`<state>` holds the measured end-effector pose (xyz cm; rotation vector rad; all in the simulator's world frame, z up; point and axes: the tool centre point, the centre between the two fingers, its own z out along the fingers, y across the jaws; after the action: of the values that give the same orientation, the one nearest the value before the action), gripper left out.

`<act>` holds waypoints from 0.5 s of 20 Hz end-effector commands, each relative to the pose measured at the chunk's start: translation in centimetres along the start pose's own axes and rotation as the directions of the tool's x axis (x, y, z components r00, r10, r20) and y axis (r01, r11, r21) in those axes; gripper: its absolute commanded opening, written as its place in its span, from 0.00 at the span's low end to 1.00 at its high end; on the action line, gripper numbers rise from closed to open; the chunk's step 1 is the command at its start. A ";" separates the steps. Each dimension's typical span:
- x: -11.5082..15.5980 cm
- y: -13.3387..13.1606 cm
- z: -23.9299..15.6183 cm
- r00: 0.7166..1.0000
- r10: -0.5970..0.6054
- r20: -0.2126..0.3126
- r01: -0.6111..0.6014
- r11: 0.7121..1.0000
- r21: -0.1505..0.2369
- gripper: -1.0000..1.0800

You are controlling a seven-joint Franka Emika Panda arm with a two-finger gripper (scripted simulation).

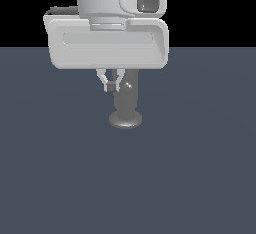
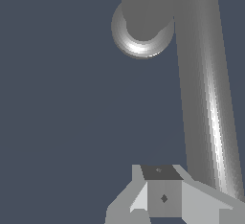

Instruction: Turn on the faucet by rotating a designated handle.

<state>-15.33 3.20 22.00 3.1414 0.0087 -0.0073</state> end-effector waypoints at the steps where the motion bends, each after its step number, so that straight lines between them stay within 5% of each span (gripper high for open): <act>1: 0.5 2.3 0.0 1.000 0.021 -0.004 -0.021 1.000 0.001 0.00; 10: 1.2 7.1 0.0 1.000 0.022 -0.004 -0.022 1.000 0.000 0.00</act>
<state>-13.94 -2.52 23.14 3.1419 -0.0090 0.0318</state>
